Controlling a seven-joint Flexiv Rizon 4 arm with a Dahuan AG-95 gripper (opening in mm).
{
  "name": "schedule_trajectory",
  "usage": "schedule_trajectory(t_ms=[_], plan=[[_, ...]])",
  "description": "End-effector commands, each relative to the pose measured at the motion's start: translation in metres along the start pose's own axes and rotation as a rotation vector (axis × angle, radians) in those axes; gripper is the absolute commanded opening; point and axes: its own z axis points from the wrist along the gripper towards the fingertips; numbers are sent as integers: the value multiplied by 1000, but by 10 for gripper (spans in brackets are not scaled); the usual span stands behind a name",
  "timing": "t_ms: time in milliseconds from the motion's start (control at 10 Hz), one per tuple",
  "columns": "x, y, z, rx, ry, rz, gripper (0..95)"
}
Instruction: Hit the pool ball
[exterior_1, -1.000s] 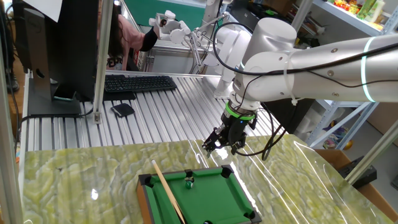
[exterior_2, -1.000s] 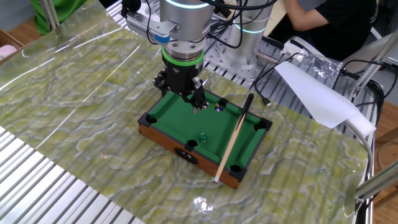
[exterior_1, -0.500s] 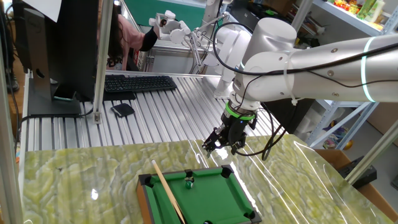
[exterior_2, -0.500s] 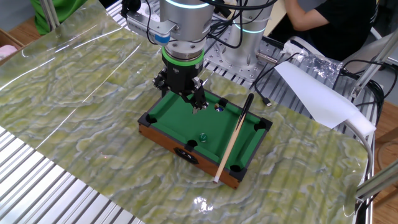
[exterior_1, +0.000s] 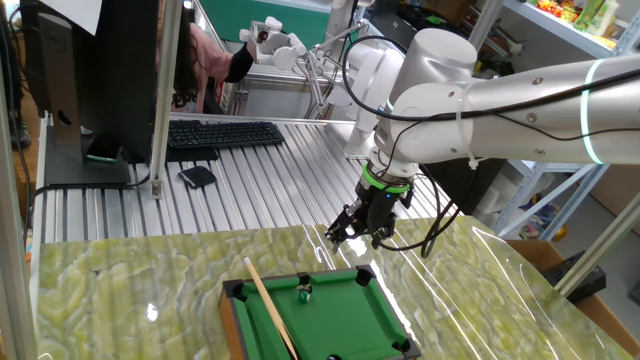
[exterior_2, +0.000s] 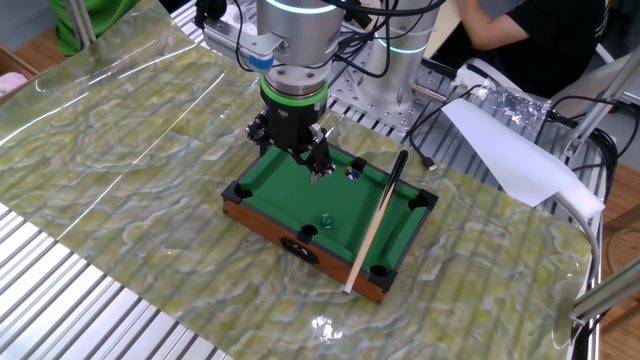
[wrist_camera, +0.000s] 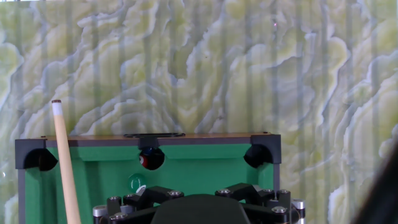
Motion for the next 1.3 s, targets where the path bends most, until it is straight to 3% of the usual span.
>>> schedule_trajectory(t_ms=[100,1300], plan=[[0,0,0,-11,-20,40,0],[0,0,0,-13,-20,45,0]])
